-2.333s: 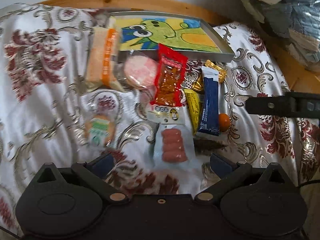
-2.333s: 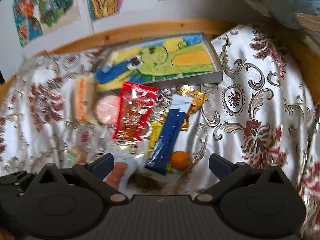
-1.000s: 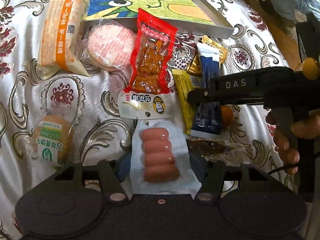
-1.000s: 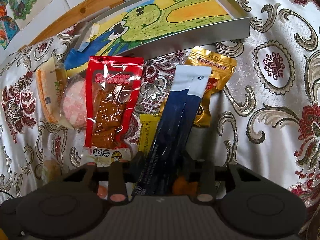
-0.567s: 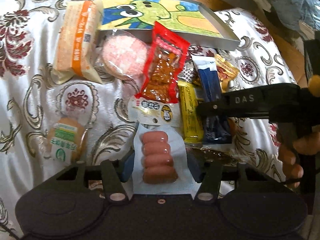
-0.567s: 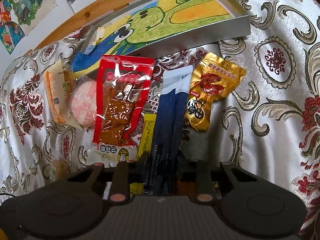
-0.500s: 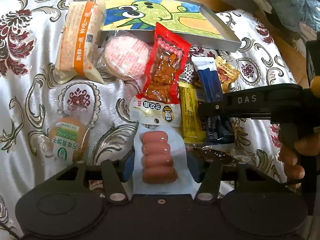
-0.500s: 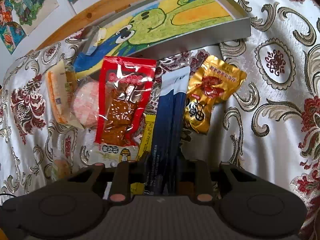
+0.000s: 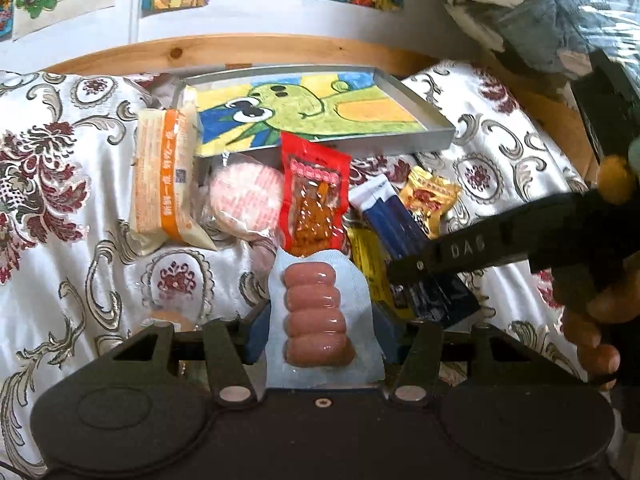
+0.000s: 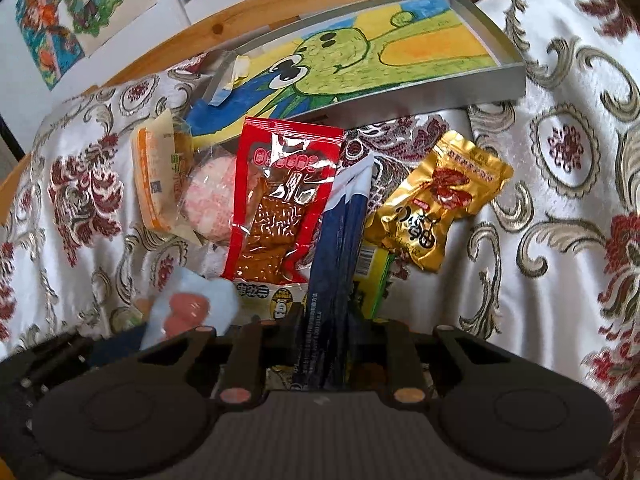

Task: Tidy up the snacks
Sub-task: 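Carry the blue stick with the right tool into the tray while the left tool drops the sausage pack there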

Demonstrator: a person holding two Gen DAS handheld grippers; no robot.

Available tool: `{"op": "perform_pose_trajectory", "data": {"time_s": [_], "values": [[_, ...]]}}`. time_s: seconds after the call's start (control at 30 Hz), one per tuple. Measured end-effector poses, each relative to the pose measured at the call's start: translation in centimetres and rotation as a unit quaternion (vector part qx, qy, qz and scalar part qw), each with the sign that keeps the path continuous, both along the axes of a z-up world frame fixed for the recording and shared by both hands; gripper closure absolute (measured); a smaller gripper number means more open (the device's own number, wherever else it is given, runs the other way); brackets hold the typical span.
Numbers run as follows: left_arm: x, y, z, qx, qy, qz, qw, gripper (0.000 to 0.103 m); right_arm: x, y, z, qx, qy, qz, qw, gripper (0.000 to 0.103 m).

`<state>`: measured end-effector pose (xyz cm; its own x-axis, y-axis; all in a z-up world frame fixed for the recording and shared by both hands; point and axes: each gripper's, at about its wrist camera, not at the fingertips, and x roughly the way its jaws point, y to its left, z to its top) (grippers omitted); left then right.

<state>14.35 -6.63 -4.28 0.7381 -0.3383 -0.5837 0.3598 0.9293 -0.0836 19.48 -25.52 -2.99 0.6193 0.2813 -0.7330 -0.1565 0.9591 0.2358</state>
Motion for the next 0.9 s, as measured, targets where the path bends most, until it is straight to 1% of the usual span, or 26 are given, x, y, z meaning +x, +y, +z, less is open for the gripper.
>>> {"op": "perform_pose_trajectory", "data": {"time_s": [0.07,0.1,0.13,0.2,0.27,0.37,0.5,0.57,0.6,0.63,0.67,0.7,0.8,0.83,0.9], "values": [[0.0,0.2,0.1,-0.004,-0.002,0.008,1.0,0.047,-0.4,0.5,0.3,-0.037,-0.021,0.006,0.999,0.081],[0.1,0.2,0.1,-0.006,-0.002,0.012,0.9999,0.047,-0.6,1.1,0.4,-0.065,-0.035,0.009,0.997,0.082],[0.1,0.4,0.2,-0.009,-0.003,0.016,0.9998,0.047,-0.9,1.6,0.5,-0.098,-0.052,0.014,0.994,0.082],[0.1,0.5,0.2,-0.013,-0.005,0.022,0.9997,0.047,-1.5,2.8,0.6,-0.161,-0.088,0.028,0.983,0.082],[0.1,0.6,0.3,-0.015,-0.011,0.028,0.9994,0.047,-1.7,3.6,0.4,-0.197,-0.109,0.036,0.974,0.082],[-0.1,0.8,0.6,-0.016,-0.026,0.039,0.9988,0.047,-1.7,4.3,-0.1,-0.229,-0.127,0.042,0.964,0.082],[-0.2,1.2,1.1,-0.023,-0.045,0.055,0.9972,0.047,-1.9,5.3,-0.4,-0.279,-0.163,0.05,0.945,0.083],[-0.2,1.4,1.4,-0.029,-0.051,0.062,0.9963,0.047,-2.2,5.6,-0.5,-0.308,-0.183,0.052,0.932,0.085],[-0.2,1.5,1.6,-0.032,-0.054,0.066,0.9958,0.047,-2.4,5.8,-0.5,-0.324,-0.195,0.052,0.924,0.089],[-0.1,1.6,1.7,-0.035,-0.057,0.069,0.9954,0.047,-2.6,6.1,-0.6,-0.344,-0.211,0.052,0.913,0.091],[0.0,1.6,1.9,-0.037,-0.058,0.071,0.9951,0.047,-2.6,6.2,-0.6,-0.356,-0.221,0.054,0.906,0.091],[0.1,1.7,2.0,-0.039,-0.061,0.073,0.9947,0.047,-2.5,6.4,-0.6,-0.362,-0.226,0.056,0.903,0.091],[0.2,1.7,2.0,-0.04,-0.067,0.076,0.994,0.046,-2.3,6.5,-1.0,-0.367,-0.219,0.064,0.902,0.093],[0.3,1.7,2.0,-0.04,-0.067,0.077,0.994,0.046,-2.3,6.6,-1.2,-0.376,-0.222,0.069,0.897,0.093],[0.3,1.8,1.9,-0.04,-0.064,0.078,0.9941,0.046,-2.7,7.1,-1.4,-0.399,-0.237,0.078,0.882,0.094]]}}
